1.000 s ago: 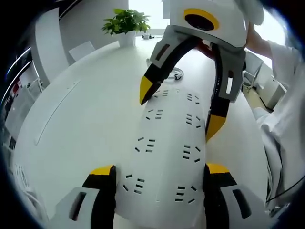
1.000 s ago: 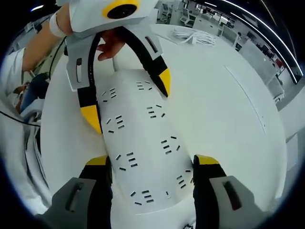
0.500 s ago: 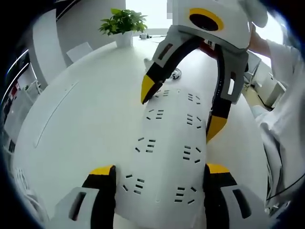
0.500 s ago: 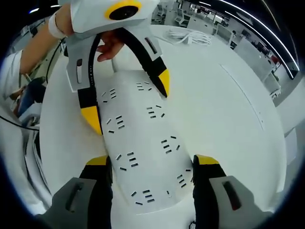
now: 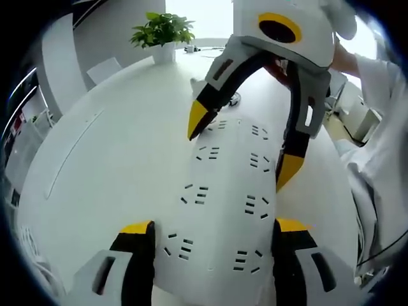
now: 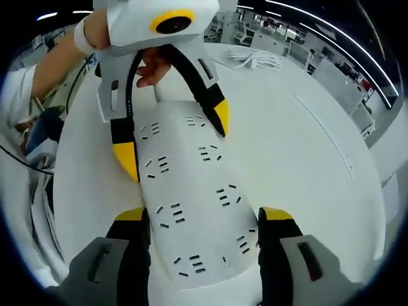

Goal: Straighten the power strip on the desk, plug the charger into it

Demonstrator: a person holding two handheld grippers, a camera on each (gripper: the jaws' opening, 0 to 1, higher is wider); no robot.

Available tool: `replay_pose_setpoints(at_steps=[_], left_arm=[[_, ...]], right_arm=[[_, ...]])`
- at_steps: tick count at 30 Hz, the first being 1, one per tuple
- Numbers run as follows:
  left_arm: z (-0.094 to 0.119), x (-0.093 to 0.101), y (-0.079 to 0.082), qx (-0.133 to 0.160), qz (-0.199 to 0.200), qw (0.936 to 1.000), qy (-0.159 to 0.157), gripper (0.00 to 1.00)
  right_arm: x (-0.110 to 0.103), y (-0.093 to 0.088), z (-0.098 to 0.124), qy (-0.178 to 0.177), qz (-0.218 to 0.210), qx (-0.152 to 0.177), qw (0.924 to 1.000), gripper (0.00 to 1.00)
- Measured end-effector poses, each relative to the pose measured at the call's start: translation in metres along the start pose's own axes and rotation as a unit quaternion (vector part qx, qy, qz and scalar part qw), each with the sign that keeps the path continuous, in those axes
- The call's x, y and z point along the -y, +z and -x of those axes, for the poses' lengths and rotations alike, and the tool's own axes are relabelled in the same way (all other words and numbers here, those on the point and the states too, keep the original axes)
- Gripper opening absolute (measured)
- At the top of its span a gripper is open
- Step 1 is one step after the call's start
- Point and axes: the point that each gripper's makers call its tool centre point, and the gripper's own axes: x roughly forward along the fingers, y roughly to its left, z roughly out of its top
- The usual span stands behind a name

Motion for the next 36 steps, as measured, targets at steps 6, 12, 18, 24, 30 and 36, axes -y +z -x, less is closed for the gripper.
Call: replay_pose_setpoints(at_steps=[6, 12, 18, 24, 30, 36], left_arm=[[0.000, -0.002, 0.000, 0.001, 0.000, 1.0000, 0.000, 0.75], [0.000, 0.002, 0.000, 0.000, -0.003, 1.0000, -0.002, 0.75], [-0.001, 0.006, 0.000, 0.000, -0.003, 1.0000, -0.002, 0.75], [-0.001, 0.009, 0.000, -0.002, -0.003, 1.0000, -0.001, 0.75], [-0.001, 0.012, 0.000, -0.004, -0.002, 1.0000, 0.000, 0.75], [-0.001, 0.011, 0.000, -0.005, -0.001, 1.0000, 0.000, 0.75]], right_arm=[[0.002, 0.001, 0.005, -0.018, -0.011, 0.104, 0.9944, 0.69], [0.023, 0.018, 0.040, -0.061, -0.082, 0.246, 0.9639, 0.77], [0.065, -0.012, 0.103, -0.159, -0.157, 0.313, 0.9232, 0.79], [0.107, -0.066, 0.125, -0.249, -0.177, 0.299, 0.9043, 0.76], [0.141, -0.098, 0.119, -0.286, -0.207, 0.282, 0.8920, 0.66], [0.159, -0.108, 0.102, -0.278, -0.224, 0.273, 0.8933, 0.56]])
